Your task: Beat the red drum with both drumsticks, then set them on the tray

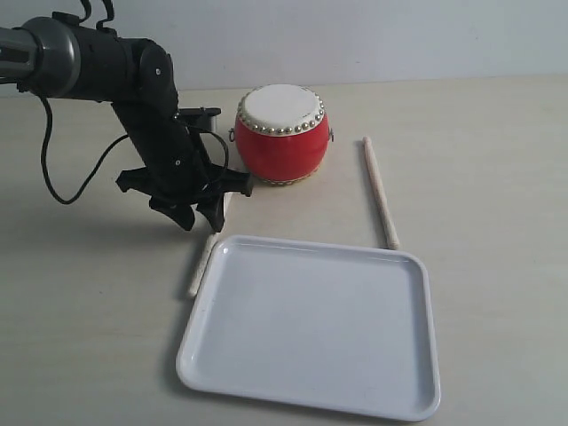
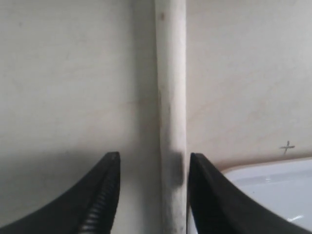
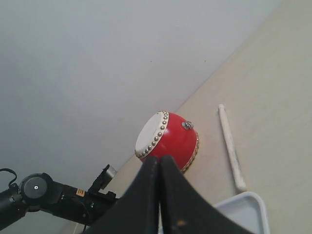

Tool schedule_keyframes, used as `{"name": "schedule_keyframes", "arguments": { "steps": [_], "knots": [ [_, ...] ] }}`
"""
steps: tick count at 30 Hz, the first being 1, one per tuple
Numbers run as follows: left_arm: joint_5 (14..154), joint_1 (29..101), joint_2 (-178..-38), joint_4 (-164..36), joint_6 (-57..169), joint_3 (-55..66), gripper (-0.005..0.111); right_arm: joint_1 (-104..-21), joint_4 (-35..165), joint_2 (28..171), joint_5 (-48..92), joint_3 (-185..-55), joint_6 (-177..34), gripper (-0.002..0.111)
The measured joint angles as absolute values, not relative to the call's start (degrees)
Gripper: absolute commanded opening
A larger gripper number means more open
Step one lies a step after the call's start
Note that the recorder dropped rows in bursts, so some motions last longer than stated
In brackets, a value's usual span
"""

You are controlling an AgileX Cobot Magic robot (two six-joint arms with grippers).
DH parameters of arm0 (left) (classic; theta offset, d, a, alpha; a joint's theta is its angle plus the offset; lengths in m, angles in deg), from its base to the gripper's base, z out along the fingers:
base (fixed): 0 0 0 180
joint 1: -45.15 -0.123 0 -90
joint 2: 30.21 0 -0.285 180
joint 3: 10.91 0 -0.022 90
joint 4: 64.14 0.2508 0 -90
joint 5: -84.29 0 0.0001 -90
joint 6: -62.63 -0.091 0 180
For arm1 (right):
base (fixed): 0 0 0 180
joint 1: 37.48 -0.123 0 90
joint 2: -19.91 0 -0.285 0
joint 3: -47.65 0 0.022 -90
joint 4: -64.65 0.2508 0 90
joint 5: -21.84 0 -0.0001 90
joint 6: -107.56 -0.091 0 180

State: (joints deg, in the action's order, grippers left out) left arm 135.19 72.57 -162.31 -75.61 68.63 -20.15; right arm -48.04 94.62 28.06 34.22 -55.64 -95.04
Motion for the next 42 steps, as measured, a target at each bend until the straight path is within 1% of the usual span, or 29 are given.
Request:
{"name": "schedule_keyframes", "arguments": {
  "steps": [25,32,42],
  "knots": [
    [135.2,72.8,-162.5,-76.5,68.6,-19.8,0.045,-48.0,94.6,28.1,34.2,-55.6,-94.0,0.0],
    [133.4,72.8,-162.5,-76.4,68.6,-17.5,0.044,-48.0,94.6,28.1,34.2,-55.6,-94.0,0.0],
    [133.2,72.8,-162.5,-76.6,68.6,-17.5,0.044,-48.0,94.6,28.1,34.2,-55.6,-94.0,0.0]
  ]
}}
